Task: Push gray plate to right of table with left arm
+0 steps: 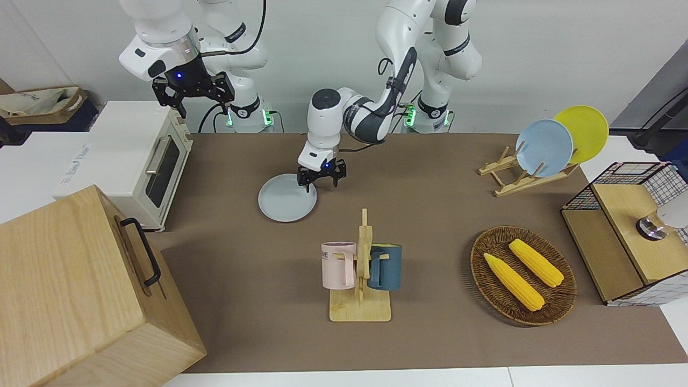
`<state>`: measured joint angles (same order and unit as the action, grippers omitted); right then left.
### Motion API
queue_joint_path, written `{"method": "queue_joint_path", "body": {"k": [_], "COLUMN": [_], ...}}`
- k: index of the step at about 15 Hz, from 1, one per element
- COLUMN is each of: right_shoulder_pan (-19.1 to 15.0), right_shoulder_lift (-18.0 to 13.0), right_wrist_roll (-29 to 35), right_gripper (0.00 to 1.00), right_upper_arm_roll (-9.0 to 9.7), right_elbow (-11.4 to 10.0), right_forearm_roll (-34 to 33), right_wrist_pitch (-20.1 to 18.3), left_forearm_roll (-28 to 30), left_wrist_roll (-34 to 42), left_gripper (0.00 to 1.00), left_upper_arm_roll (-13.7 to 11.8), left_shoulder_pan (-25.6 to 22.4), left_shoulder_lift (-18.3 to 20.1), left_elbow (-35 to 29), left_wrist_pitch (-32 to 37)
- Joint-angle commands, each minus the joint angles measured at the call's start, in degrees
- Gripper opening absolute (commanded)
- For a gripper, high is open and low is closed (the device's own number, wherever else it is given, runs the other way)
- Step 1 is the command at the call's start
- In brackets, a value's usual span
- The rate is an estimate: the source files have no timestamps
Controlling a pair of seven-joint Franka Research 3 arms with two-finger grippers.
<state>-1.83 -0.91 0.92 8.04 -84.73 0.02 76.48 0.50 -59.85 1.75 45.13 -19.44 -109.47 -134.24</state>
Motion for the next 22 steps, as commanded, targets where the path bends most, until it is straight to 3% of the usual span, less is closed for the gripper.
{"method": "queue_joint_path", "body": {"k": [1,4,9,14,19,22], "right_shoulder_pan": [-1.15,-1.07,-1.07,-1.07,-1.07,-1.07], "right_shoulder_lift": [-0.14,-0.14,-0.14,-0.14,-0.14,-0.14], "right_wrist_roll": [0.66,0.75,0.75,0.66,0.75,0.66], "right_gripper": [0.983,0.983,0.983,0.983,0.983,0.983], "right_upper_arm_roll": [0.92,0.92,0.92,0.92,0.92,0.92], "right_elbow": [0.53,0.53,0.53,0.53,0.53,0.53], "right_forearm_roll": [0.25,0.25,0.25,0.25,0.25,0.25], "right_wrist_pitch": [-0.89,-0.89,-0.89,-0.89,-0.89,-0.89], "left_forearm_roll": [3.01,4.77,4.69,3.9,1.1,-0.23], "left_wrist_roll": [11.03,19.66,30.3,42.24,53.59,59.57], "left_gripper": [0.99,1.0,1.0,1.0,1.0,1.0], "left_upper_arm_roll": [0.1,0.01,-0.25,-0.69,-4.64,-8.76], "left_shoulder_pan": [-4.68,-9.43,-15.85,-23.15,-26.94,-27.11], "left_shoulder_lift": [7.38,12.75,18.38,21.02,20.94,20.94], "left_elbow": [-0.83,-0.75,0.22,4.86,12.51,14.54], "left_wrist_pitch": [9.4,16.89,26.3,35.44,43.18,44.85]}}
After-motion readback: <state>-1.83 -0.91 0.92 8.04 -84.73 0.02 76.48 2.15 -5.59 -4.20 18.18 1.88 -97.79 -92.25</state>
